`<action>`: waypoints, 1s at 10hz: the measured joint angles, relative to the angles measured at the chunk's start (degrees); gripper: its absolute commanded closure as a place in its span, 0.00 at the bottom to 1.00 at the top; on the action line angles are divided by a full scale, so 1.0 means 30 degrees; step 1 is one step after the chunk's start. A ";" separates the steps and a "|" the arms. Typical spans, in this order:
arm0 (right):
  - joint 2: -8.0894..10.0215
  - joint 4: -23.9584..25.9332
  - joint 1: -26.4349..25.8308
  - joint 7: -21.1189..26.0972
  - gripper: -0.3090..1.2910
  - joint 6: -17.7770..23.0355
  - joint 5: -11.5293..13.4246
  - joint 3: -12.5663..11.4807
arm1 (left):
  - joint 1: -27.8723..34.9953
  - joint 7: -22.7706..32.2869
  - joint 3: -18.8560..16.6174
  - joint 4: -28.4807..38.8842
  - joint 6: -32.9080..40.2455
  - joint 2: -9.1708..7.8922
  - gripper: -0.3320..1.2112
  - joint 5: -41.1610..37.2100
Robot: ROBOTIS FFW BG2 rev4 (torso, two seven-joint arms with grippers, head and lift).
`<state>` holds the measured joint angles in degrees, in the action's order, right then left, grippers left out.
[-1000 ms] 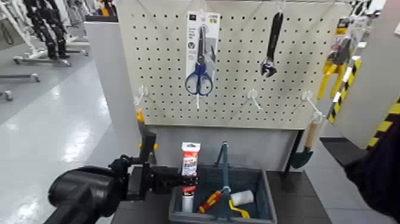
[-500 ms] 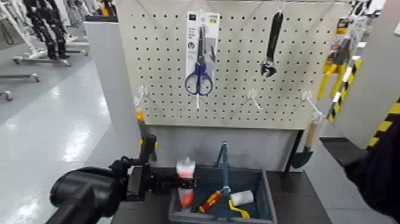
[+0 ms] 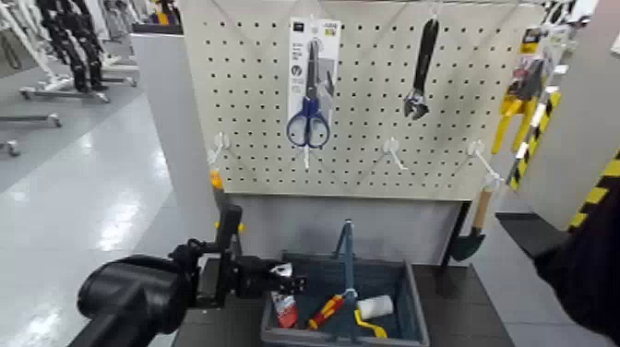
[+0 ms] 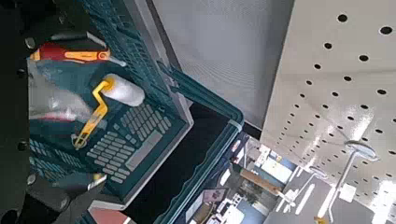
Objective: Put the red glue tube into the crate.
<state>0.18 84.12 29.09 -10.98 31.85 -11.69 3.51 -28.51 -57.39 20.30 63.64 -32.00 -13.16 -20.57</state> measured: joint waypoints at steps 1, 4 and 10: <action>0.0000 0.0000 0.0000 0.0000 0.21 0.0016 0.0000 0.0000 | -0.0010 0.0012 -0.0028 0.0019 0.0035 0.0006 0.14 0.0000; 0.0000 0.0040 0.0026 0.0000 0.21 0.0114 0.0037 -0.0024 | -0.0046 0.0222 -0.0032 0.0647 0.0239 0.0038 0.14 0.0755; 0.0000 0.0237 0.0171 -0.0088 0.19 0.0332 0.0057 0.0062 | 0.3189 0.3979 -0.1467 0.7491 0.0795 0.0294 0.18 0.5023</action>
<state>0.18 84.83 29.60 -11.25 32.85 -11.52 3.70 -18.94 -45.45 15.90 86.12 -29.62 -12.28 -5.50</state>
